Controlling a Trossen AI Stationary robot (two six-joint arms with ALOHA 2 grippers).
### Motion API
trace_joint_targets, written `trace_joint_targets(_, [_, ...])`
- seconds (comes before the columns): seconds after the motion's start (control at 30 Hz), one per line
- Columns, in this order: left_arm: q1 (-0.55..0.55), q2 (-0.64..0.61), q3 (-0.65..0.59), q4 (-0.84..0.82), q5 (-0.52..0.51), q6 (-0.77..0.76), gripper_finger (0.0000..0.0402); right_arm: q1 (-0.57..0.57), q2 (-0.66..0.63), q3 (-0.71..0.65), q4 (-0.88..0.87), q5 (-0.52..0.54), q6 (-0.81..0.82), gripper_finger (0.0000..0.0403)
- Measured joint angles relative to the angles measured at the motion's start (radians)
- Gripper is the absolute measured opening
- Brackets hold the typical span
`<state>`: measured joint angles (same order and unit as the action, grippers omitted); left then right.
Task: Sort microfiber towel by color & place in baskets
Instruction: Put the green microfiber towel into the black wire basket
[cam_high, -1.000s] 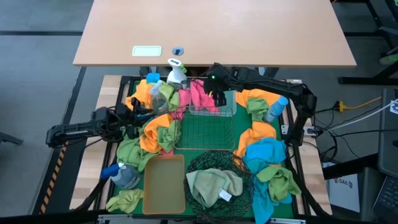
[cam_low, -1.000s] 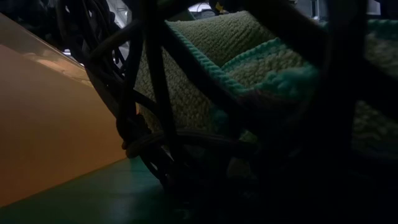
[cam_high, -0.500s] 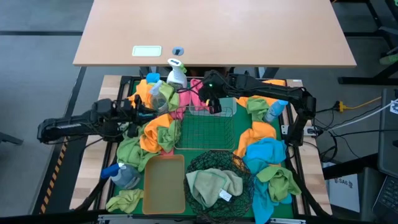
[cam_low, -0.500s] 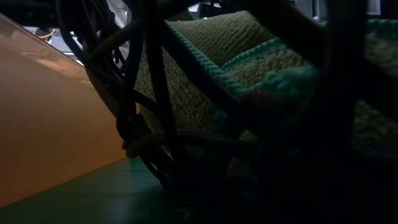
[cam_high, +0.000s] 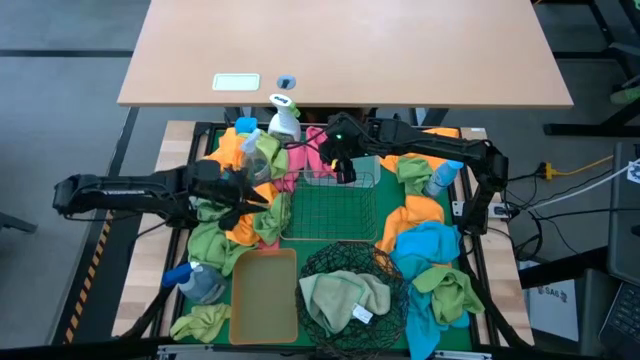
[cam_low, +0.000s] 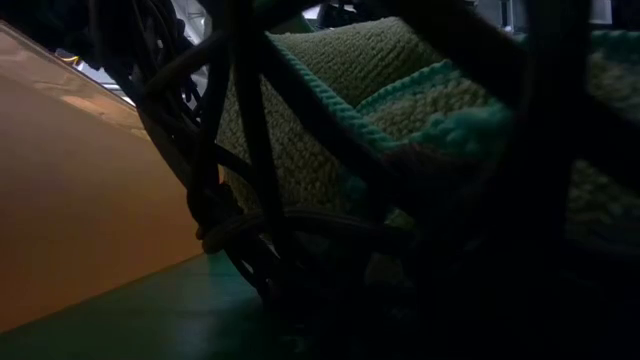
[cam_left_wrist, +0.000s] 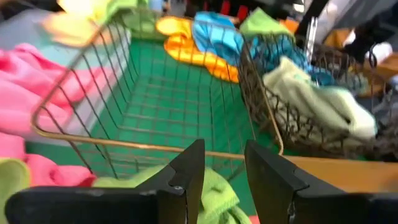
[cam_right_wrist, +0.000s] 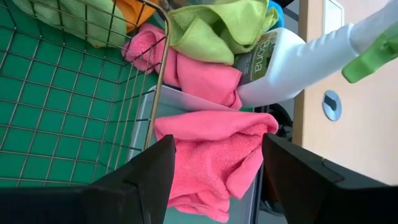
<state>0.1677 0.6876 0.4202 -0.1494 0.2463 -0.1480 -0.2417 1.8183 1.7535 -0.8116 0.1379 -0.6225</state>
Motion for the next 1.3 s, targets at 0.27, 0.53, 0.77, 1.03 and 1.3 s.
trace_joint_targets(0.27, [-0.046,0.090,0.000,0.000,0.000,0.001,0.0110,0.000,0.000,0.000,0.000,-0.001,0.001,0.0238])
trace_joint_targets(0.53, [-0.088,0.169,0.000,0.000,-0.017,0.126,0.0110,-0.001,0.000,0.000,0.000,-0.069,0.001,0.0238])
trace_joint_targets(0.77, [-0.120,0.207,0.000,0.000,-0.164,0.134,0.0110,-0.001,0.000,0.000,0.000,-0.087,0.001,0.0238])
trace_joint_targets(1.03, [-0.151,0.209,0.000,0.000,-0.185,0.061,0.0110,-0.001,0.000,0.000,0.000,-0.087,0.001,0.0238])
trace_joint_targets(1.3, [-0.187,0.209,0.000,0.000,-0.180,0.017,0.0110,-0.001,0.000,0.000,0.000,-0.087,0.001,0.0238])
